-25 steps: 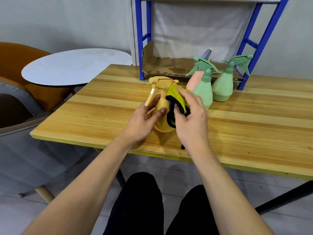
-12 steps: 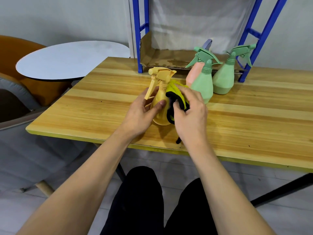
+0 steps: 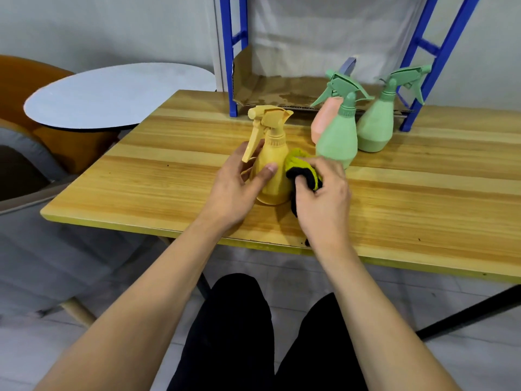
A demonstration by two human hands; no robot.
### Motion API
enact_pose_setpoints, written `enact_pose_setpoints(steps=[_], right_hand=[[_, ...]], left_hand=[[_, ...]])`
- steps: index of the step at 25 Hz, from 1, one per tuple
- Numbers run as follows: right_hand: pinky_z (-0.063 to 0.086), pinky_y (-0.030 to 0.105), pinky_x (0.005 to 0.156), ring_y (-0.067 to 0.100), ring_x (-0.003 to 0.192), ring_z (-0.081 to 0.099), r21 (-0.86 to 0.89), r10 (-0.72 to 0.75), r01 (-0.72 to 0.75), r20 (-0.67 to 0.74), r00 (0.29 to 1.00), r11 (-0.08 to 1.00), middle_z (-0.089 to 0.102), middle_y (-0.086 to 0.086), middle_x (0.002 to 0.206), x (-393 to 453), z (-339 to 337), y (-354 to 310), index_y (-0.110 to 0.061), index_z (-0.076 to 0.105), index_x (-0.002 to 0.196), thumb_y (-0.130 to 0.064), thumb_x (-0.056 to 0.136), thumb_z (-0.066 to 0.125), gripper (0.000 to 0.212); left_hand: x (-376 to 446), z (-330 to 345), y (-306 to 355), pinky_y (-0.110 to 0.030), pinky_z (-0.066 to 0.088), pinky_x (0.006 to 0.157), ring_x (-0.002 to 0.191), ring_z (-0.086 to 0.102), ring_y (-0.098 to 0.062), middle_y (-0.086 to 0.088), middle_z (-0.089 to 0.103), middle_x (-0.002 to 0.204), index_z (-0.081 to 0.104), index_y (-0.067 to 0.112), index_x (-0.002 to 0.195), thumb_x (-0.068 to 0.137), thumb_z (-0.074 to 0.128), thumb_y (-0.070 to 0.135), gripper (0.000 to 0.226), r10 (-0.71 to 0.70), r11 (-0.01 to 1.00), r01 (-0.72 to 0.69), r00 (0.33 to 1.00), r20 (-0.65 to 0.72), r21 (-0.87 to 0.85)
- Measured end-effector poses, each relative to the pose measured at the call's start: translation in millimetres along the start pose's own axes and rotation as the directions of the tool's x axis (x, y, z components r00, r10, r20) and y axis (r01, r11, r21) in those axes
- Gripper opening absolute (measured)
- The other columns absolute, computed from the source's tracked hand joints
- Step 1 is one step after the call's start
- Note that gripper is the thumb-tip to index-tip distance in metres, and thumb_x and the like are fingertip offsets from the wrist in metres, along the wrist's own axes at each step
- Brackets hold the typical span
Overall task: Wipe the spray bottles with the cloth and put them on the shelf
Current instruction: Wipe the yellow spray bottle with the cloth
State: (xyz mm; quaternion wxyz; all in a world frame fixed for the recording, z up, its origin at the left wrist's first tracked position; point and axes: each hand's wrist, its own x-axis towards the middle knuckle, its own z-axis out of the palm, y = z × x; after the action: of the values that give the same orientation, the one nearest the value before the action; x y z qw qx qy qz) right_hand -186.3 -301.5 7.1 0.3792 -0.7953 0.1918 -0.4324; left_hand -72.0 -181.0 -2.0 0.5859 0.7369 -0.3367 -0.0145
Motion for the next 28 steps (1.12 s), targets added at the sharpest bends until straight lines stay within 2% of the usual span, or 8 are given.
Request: enact_pose_setpoints(steps=[8, 11, 14, 18, 22, 23, 26, 28], right_hand=[[0.035, 0.014, 0.090, 0.019, 0.110, 0.059, -0.100, 0.053, -0.044, 0.086, 0.995, 0.994, 0.053, 0.001, 0.121, -13.5, -0.6, 10.6, -0.028, 0.066, 0.124, -0.010, 0.087, 0.068, 0.041], [0.040, 0.020, 0.099, 0.018, 0.114, 0.058, -0.054, 0.062, -0.059, 0.057, 0.996, 0.997, 0.054, 0.000, 0.123, -12.2, -3.2, 13.6, -0.029, 0.065, 0.129, -0.007, 0.087, 0.067, 0.047], [0.045, 0.026, 0.104, 0.011, 0.118, 0.057, 0.056, 0.081, -0.083, 0.040, 0.996, 0.995, 0.057, -0.003, 0.125, -10.7, -2.2, 6.8, -0.029, 0.065, 0.131, -0.004, 0.089, 0.066, 0.049], [0.042, 0.006, 0.093, -0.004, 0.117, 0.057, 0.220, -0.044, 0.031, 0.053, 0.998, 0.975, 0.060, 0.000, 0.128, 6.1, 3.1, -8.4, -0.024, 0.068, 0.131, 0.004, 0.086, 0.068, 0.053], [0.053, 0.033, 0.101, 0.010, 0.128, 0.054, 0.223, -0.071, 0.048, 0.099, 0.993, 0.974, 0.055, -0.007, 0.131, -13.2, 4.7, 2.8, -0.029, 0.070, 0.126, 0.000, 0.083, 0.070, 0.052], [0.053, 0.032, 0.100, 0.010, 0.127, 0.054, 0.205, -0.080, 0.057, 0.107, 0.991, 0.977, 0.054, -0.007, 0.130, -19.1, 4.2, 4.9, -0.031, 0.070, 0.126, 0.001, 0.082, 0.070, 0.054], [0.042, 0.003, 0.087, 0.011, 0.113, 0.058, 0.220, 0.042, -0.051, 0.049, 0.998, 0.974, 0.061, 0.006, 0.126, 3.8, 6.1, 5.5, -0.019, 0.071, 0.124, 0.001, 0.089, 0.067, 0.041], [0.040, 0.003, 0.090, 0.011, 0.114, 0.059, 0.234, 0.089, -0.099, 0.053, 0.995, 0.967, 0.063, 0.008, 0.127, 16.3, 7.4, 4.0, -0.015, 0.071, 0.125, -0.002, 0.092, 0.065, 0.036]], left_hand=[[-2.7, 5.2, 23.7, -0.031, 0.057, 0.085, 0.103, 0.064, -0.007, 0.008, 0.066, 0.115, 0.057, 0.031, 0.126, 0.085, 0.079, 0.050, 0.050, 0.023, 0.967, 0.031, 0.978, -0.209, 0.253], [7.6, -13.1, 25.6, -0.034, 0.051, 0.103, 0.122, 0.058, -0.008, 0.007, 0.061, 0.133, 0.050, 0.037, 0.144, 0.103, 0.058, 0.041, 0.042, -0.025, 0.990, 0.026, 1.000, -0.010, 0.137], [10.2, -27.1, 22.0, -0.034, 0.035, 0.123, 0.144, 0.043, 0.000, 0.010, 0.051, 0.154, 0.045, 0.025, 0.154, 0.111, 0.044, 0.025, 0.043, 0.005, 1.000, -0.006, 0.982, 0.189, 0.004], [9.2, -22.1, 17.3, -0.028, 0.045, 0.114, 0.136, 0.052, -0.002, 0.005, 0.059, 0.146, 0.050, 0.015, 0.151, 0.107, 0.051, 0.021, 0.044, 0.051, 0.995, -0.067, 0.980, 0.194, 0.077], [8.0, -16.4, 14.3, -0.032, 0.053, 0.106, 0.127, 0.059, -0.006, 0.004, 0.064, 0.135, 0.056, 0.017, 0.143, 0.107, 0.054, 0.024, 0.037, 0.084, 0.994, -0.092, 0.991, 0.107, 0.067], [8.0, -15.0, 12.8, -0.035, 0.054, 0.105, 0.125, 0.061, -0.008, 0.001, 0.065, 0.133, 0.056, 0.016, 0.141, 0.106, 0.055, 0.025, 0.036, 0.091, 0.994, -0.096, 0.991, 0.094, 0.060], [6.1, -8.9, 11.0, -0.046, 0.057, 0.100, 0.117, 0.067, -0.018, -0.004, 0.065, 0.125, 0.058, 0.027, 0.133, 0.100, 0.065, 0.035, 0.034, 0.075, 0.997, -0.076, 0.995, 0.058, 0.012], [5.2, -6.4, 10.9, -0.048, 0.058, 0.096, 0.115, 0.065, -0.021, -0.004, 0.063, 0.121, 0.056, 0.036, 0.127, 0.095, 0.067, 0.046, 0.035, 0.051, 0.997, -0.052, 0.999, 0.013, 0.057]])
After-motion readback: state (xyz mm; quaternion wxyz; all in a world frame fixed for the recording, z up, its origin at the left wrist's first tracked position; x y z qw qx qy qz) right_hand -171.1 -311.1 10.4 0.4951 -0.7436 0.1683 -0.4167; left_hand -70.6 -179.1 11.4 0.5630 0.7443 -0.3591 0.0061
